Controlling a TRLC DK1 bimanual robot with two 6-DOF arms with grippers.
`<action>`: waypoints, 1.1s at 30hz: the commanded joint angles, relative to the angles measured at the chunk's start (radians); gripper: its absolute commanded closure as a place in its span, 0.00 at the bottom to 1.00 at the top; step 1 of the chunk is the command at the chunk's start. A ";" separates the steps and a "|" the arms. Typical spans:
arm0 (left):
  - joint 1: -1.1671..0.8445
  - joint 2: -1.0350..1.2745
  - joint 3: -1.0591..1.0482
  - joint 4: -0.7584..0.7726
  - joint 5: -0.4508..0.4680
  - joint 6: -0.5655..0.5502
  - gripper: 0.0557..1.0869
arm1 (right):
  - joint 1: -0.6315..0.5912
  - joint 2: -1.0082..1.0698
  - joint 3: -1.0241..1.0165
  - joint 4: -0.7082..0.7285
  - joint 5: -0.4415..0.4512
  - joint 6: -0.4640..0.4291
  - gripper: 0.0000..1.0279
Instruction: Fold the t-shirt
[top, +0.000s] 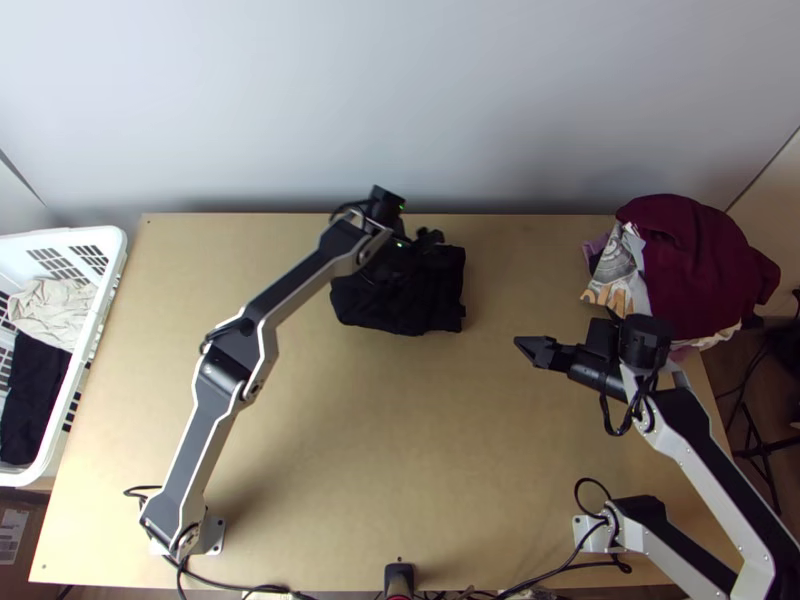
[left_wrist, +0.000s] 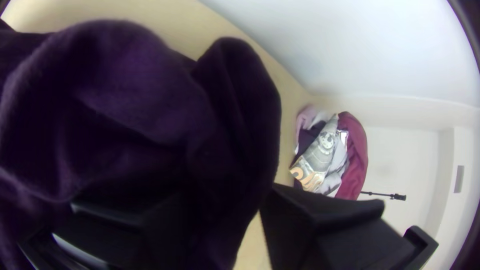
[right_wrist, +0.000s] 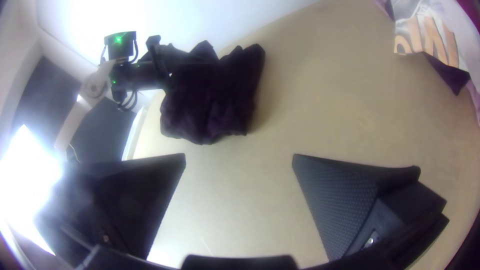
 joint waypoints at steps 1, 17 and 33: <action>-0.011 0.058 0.007 0.209 -0.047 -0.169 0.06 | 0.019 -0.069 -0.048 0.000 0.000 0.028 0.04; -0.051 -0.141 -0.007 0.420 0.053 -0.202 0.06 | 0.025 -0.081 -0.042 0.017 0.009 0.040 0.04; -0.129 0.017 -0.028 0.374 0.051 -0.129 0.06 | 0.005 -0.158 -0.060 0.006 0.009 0.051 0.04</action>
